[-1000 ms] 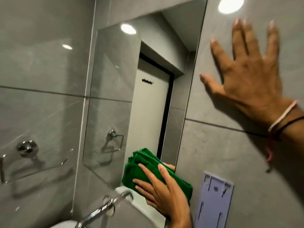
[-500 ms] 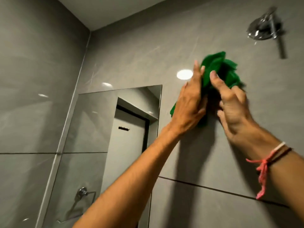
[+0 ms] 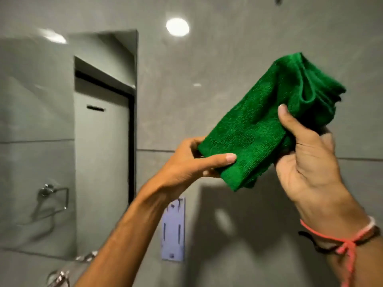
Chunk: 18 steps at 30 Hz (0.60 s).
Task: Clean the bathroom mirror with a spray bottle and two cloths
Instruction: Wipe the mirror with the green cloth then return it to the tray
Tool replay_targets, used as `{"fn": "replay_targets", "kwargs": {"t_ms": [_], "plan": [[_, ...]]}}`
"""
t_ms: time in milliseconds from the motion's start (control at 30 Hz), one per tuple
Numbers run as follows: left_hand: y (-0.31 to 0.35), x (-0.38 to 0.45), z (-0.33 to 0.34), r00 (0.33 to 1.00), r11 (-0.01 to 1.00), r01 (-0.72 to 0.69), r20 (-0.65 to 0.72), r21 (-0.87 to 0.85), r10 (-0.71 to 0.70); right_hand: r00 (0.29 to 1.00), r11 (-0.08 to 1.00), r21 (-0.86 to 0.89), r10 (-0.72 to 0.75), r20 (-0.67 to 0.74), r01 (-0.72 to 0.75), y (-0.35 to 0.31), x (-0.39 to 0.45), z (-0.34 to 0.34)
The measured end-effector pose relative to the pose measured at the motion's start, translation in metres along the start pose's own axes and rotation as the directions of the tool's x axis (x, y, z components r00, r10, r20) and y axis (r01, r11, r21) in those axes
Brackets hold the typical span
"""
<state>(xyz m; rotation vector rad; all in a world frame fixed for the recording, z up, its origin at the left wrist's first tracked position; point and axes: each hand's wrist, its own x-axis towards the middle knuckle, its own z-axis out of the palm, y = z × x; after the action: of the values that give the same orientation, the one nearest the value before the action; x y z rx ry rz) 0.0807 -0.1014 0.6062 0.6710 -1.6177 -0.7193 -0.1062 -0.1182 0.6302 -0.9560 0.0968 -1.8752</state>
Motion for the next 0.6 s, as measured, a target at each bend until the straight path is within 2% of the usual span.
{"fn": "replay_targets", "kwargs": {"t_ms": [100,167,233,333,400,467,533,600], "plan": [[-0.042,-0.039,0.015,0.993,0.969,0.081,-0.068,-0.231,-0.099,0.998,0.985,-0.170,0.008,-0.069,-0.020,0.000,-0.026,-0.058],[-0.067,-0.066,0.025,0.973,0.930,0.125,-0.141,-0.347,-0.183,0.993,0.941,-0.319,0.114,-0.024,-0.116,0.000,-0.048,-0.099],[-0.093,-0.098,0.036,0.938,0.921,0.197,-0.210,-0.335,-0.277,0.964,0.865,-0.436,0.267,-0.021,-0.249,0.005,-0.074,-0.141],[-0.140,-0.154,0.058,0.868,0.882,0.391,-0.214,-0.263,-0.448,0.887,0.734,-0.517,0.443,-0.127,-0.441,0.021,-0.119,-0.211],[-0.174,-0.197,0.076,0.796,0.816,0.533,-0.195,-0.224,-0.573,0.811,0.619,-0.545,0.539,-0.229,-0.566,0.037,-0.151,-0.258],[-0.206,-0.236,0.093,0.690,0.716,0.656,-0.195,-0.238,-0.697,0.703,0.475,-0.554,0.630,-0.329,-0.684,0.054,-0.183,-0.301],[-0.243,-0.272,0.110,0.551,0.577,0.777,-0.168,-0.252,-0.817,0.563,0.310,-0.534,0.715,-0.414,-0.787,0.073,-0.217,-0.345],[-0.275,-0.304,0.123,0.413,0.429,0.859,-0.118,-0.280,-0.903,0.452,0.192,-0.488,0.741,-0.497,-0.851,0.091,-0.247,-0.383]]}}
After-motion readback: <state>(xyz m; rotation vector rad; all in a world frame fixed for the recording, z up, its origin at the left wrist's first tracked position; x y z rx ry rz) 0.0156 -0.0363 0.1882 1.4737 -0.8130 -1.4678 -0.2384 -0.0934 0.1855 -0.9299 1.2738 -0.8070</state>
